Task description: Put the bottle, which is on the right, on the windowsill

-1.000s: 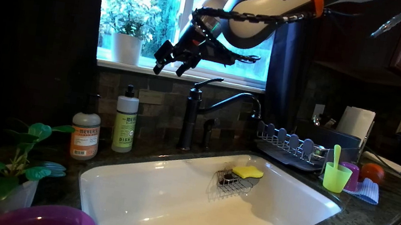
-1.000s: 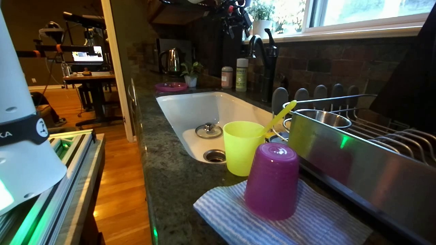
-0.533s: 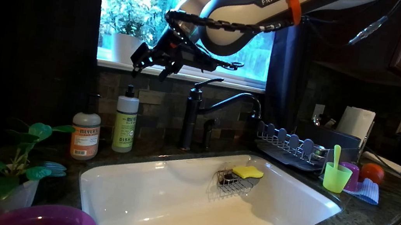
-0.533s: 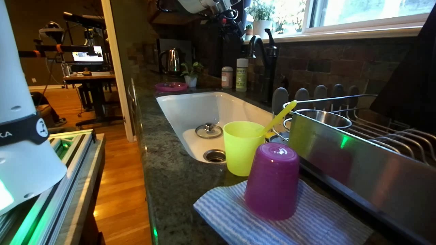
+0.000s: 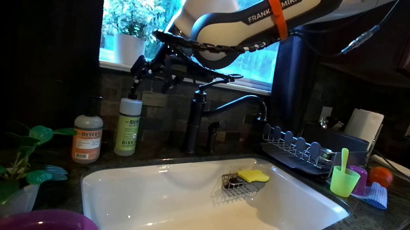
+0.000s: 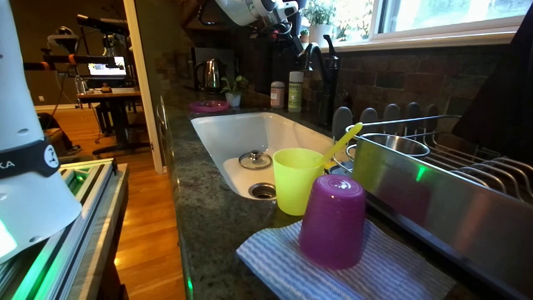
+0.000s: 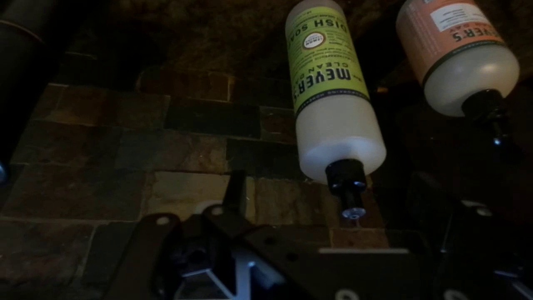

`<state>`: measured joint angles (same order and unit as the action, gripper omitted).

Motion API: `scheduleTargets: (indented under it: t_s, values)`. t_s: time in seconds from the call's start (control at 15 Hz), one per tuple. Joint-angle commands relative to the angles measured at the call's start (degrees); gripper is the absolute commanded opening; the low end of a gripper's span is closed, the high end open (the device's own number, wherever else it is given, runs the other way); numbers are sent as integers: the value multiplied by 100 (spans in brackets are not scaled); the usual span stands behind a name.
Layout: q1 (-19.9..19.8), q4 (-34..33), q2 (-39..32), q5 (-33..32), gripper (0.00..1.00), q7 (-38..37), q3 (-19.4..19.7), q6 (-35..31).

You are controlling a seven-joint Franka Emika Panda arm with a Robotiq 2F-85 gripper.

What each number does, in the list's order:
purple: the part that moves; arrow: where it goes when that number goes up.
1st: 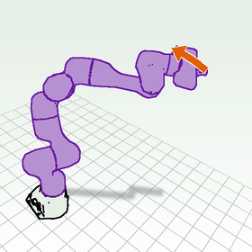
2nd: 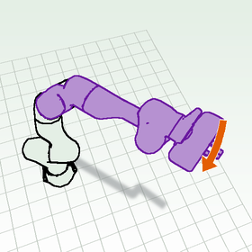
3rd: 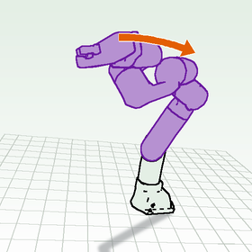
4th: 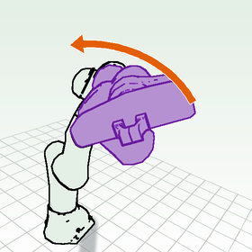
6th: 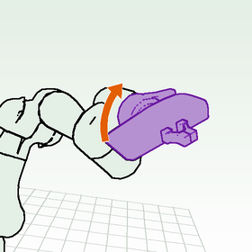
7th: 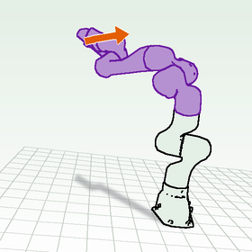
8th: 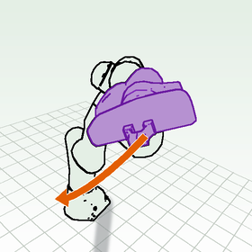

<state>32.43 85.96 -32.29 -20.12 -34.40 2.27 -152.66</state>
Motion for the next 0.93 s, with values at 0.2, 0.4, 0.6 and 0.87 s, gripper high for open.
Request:
scheduleTargets:
  t_s: [0.2, 0.4, 0.6, 0.87]
  values:
    - [86, -850, -599, 23, 89, 87, 88, 242]
    - [109, -1088, -755, 51, 86, 137, 98, 274]
    - [103, -1252, -865, 129, 82, 192, 58, 424]
    - [139, -1498, -1029, 105, 76, 230, 67, 589]
